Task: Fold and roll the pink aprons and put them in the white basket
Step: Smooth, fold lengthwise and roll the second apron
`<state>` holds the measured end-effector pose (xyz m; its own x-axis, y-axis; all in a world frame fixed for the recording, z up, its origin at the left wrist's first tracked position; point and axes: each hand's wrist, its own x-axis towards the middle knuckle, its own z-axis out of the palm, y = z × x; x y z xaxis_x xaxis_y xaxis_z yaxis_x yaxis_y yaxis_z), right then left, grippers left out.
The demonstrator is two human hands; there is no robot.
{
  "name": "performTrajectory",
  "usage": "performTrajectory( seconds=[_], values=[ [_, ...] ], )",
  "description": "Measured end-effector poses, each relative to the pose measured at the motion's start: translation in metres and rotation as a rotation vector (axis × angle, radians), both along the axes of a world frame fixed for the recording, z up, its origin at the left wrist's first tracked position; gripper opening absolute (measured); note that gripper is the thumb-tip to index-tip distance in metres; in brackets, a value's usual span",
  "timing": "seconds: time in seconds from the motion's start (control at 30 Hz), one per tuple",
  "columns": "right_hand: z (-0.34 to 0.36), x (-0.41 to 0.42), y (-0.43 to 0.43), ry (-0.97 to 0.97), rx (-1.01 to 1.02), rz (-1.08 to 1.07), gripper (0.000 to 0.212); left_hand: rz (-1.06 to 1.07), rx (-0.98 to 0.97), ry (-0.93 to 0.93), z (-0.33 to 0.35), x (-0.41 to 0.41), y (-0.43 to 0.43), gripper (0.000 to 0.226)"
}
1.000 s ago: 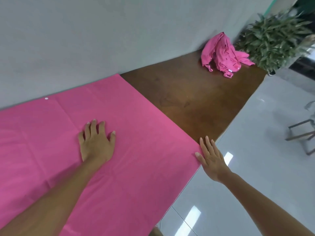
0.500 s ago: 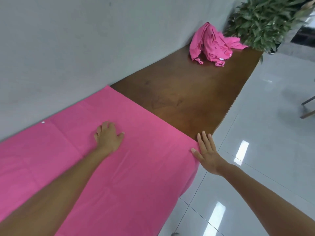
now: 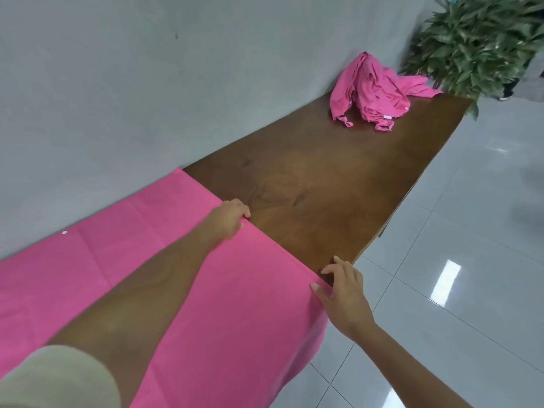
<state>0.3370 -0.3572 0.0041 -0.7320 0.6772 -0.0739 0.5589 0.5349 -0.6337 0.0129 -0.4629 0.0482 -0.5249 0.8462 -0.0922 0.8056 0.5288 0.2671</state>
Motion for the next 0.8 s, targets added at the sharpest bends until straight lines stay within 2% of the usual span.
performTrajectory(
  seconds=[0.1, 0.23, 0.4, 0.53, 0.8],
  values=[
    [0.003, -0.003, 0.001, 0.005, -0.002, -0.019, 0.026, 0.003, -0.056, 0.028, 0.000, -0.005, 0.013, 0.023],
    [0.008, -0.001, 0.010, -0.065, -0.003, 0.026, 0.028, 0.006, -0.067, 0.072, 0.001, -0.006, 0.015, 0.005],
    [0.015, 0.008, 0.020, -0.114, 0.013, 0.129, 0.028, -0.020, -0.050, 0.120, 0.007, -0.004, 0.003, 0.015],
    [0.016, 0.021, 0.026, -0.063, -0.031, 0.183, 0.017, -0.035, 0.006, 0.086, 0.020, 0.002, -0.013, 0.025],
    [0.022, 0.041, -0.007, 0.114, -0.066, 0.267, 0.029, 0.063, 0.070, 0.070, 0.032, 0.015, -0.063, 0.013]
  ],
)
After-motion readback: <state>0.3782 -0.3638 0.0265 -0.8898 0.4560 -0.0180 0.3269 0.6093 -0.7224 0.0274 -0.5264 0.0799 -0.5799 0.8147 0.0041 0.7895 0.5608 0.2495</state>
